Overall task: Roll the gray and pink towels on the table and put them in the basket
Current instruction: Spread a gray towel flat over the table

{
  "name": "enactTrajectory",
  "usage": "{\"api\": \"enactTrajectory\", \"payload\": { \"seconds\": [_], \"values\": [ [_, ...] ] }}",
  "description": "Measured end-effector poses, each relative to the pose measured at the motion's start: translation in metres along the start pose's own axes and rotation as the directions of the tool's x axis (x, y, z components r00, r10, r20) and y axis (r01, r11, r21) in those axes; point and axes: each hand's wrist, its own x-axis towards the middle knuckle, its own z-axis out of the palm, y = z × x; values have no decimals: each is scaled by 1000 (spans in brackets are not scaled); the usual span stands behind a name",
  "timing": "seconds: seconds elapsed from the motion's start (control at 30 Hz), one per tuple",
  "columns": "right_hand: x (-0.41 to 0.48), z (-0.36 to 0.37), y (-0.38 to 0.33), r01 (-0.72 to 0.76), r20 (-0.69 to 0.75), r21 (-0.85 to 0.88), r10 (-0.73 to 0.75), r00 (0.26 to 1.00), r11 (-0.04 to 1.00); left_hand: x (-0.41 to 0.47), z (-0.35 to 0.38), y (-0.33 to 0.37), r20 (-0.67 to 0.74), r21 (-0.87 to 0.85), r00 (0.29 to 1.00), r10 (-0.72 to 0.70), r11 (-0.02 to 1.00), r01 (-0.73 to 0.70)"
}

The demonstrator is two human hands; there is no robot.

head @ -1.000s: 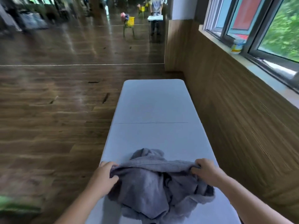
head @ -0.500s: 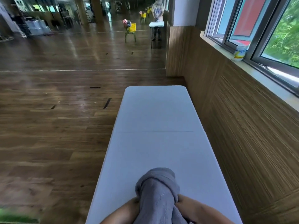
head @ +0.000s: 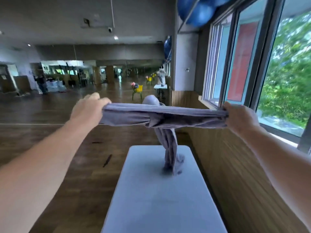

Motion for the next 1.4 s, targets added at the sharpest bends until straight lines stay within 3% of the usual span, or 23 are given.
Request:
{"api": "enactTrajectory", "payload": {
  "seconds": [0.2, 0.3, 0.43, 0.73, 1.0, 1.13, 1.27, 1.4],
  "values": [
    [-39, 16, 20, 37, 71, 12, -38, 997, 999, -50, 20, -33, -23, 3, 1000, 2, 1000, -2],
    [-80, 43, 32, 16, 156, 85, -30, 987, 996, -93, 49, -46, 151, 7, 988, -27, 1000, 26],
    [-172, 78, 52, -39, 307, -99, 68, 949, 994, -186, 102, -57, 361, 1, 932, -25, 1000, 26],
    [-380, 107, 55, -86, 504, -76, 113, 856, 993, -367, 172, -71, 575, -160, 818, -11, 979, 126],
    [-487, 90, 63, 60, 609, -32, -28, 792, 998, -499, 161, -68, 700, -154, 714, 7, 978, 141],
    [-544, 79, 92, 127, 704, 74, -142, 696, 989, -565, 136, -55, 754, -117, 657, -20, 979, 165],
    [-596, 73, 132, 128, 787, 172, -214, 579, 977, -620, 108, -38, 745, -130, 666, -42, 970, 207],
    [-624, 61, 152, 191, 771, 258, -321, 550, 947, -664, 92, -23, 778, -77, 617, -120, 956, 283]
  ]
}}
